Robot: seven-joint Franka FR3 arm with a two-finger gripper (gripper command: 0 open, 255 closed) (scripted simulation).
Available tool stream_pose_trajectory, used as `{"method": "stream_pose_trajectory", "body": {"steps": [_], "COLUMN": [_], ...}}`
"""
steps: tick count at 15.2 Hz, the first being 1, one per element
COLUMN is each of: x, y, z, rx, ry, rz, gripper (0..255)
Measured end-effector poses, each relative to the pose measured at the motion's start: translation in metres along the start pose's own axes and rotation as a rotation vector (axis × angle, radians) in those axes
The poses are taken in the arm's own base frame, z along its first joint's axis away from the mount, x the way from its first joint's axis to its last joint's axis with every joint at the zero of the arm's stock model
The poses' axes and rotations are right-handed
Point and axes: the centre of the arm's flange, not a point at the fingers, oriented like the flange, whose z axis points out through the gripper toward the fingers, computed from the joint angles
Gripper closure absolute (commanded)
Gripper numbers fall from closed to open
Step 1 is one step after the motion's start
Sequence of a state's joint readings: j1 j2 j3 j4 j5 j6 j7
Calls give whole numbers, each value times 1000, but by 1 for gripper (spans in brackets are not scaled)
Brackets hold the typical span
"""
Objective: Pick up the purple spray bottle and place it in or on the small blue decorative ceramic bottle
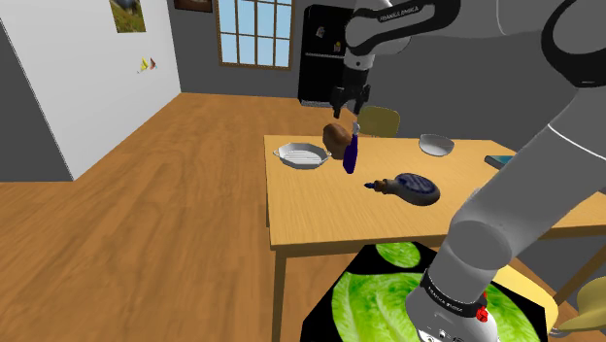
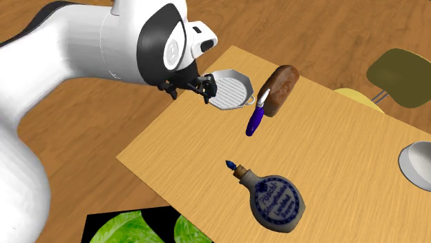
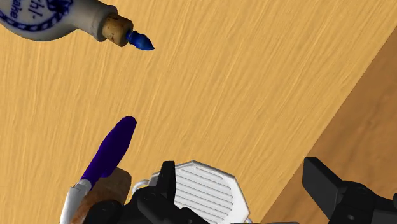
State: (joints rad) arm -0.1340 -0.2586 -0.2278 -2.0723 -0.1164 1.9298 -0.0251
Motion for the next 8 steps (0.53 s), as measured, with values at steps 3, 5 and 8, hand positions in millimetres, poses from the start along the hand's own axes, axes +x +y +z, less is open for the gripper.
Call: {"method": "stream_pose_trajectory", "body": {"steps": [3, 5, 8], "x": [23, 36, 60], "y": [33, 55, 85], "z": [14, 25, 44], "rx": [5, 8, 12], "ry": [-12, -20, -32], "rz": [48, 80, 128], "gripper": [0, 0, 0]}}
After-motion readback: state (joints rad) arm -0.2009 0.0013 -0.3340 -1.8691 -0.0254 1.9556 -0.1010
